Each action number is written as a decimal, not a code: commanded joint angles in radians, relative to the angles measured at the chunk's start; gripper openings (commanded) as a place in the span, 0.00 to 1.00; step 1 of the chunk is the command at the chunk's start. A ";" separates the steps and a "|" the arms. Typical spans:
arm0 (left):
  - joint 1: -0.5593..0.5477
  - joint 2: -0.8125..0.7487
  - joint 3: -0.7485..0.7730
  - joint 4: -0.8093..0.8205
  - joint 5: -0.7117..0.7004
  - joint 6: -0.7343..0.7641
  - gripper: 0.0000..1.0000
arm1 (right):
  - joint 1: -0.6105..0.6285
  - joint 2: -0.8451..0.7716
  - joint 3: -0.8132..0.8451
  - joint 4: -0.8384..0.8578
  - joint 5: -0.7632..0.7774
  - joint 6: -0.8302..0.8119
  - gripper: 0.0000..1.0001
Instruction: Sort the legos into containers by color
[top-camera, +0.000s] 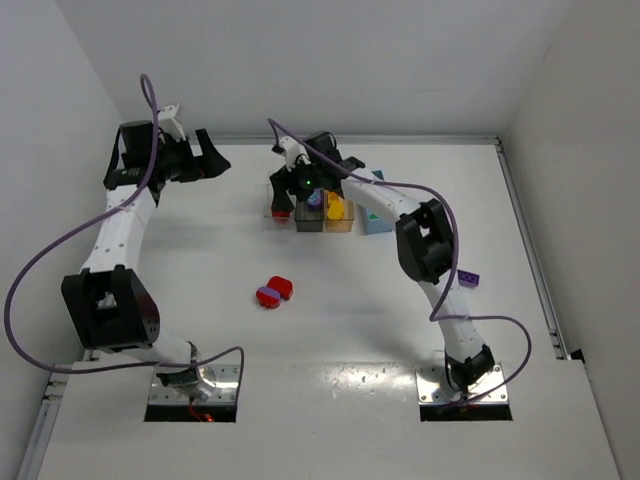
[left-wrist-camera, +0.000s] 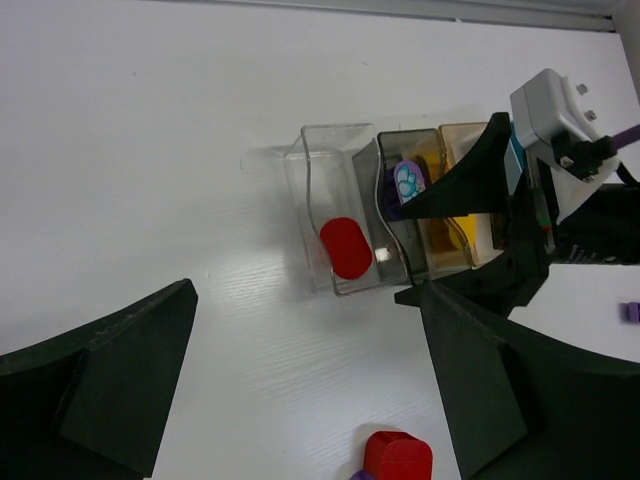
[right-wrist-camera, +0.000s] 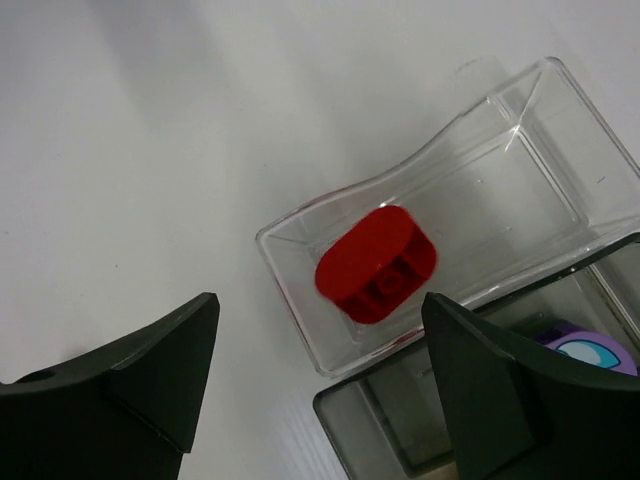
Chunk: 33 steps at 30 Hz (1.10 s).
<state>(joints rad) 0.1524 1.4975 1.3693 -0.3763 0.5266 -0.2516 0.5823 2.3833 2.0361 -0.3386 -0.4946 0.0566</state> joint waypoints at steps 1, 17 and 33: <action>-0.034 0.021 0.027 0.025 0.006 0.015 1.00 | 0.034 -0.142 0.013 0.033 0.048 -0.027 0.83; -0.304 0.138 0.042 0.129 -0.100 0.063 1.00 | -0.324 -0.935 -0.845 -0.542 0.394 -0.590 0.87; -0.346 0.218 0.096 0.148 -0.109 0.063 1.00 | -0.575 -1.025 -1.160 -0.524 0.597 -0.916 0.87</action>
<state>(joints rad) -0.1883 1.7153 1.4353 -0.2718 0.4213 -0.1951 0.0326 1.3098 0.8585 -0.9272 0.0532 -0.7918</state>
